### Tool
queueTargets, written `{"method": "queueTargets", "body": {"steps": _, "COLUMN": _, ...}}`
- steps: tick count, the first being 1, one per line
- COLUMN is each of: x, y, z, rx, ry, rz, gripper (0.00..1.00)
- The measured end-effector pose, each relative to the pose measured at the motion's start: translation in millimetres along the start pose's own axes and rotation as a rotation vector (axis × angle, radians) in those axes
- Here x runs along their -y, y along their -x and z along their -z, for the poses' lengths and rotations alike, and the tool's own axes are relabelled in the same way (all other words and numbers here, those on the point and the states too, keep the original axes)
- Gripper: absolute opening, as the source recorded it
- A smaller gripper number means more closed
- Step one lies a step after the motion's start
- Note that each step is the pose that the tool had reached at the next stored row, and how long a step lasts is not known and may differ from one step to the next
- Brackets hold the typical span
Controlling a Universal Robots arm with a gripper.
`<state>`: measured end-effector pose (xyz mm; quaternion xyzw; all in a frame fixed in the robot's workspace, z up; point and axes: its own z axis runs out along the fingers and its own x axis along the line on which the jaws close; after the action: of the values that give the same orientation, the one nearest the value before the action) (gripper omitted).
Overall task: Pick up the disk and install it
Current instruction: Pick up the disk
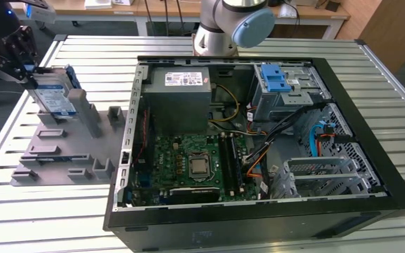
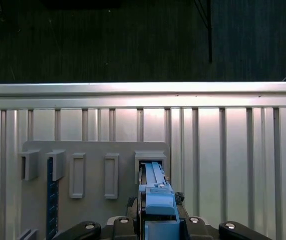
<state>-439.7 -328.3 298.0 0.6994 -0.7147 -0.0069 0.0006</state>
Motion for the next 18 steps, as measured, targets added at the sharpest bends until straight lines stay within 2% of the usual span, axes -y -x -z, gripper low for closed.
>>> {"method": "queueTargets", "body": {"steps": 18, "x": -0.1, "y": 0.1, "z": 5.2, "rx": 0.0000, "ry": 0.0001, "rz": 0.000, "gripper": 0.36}}
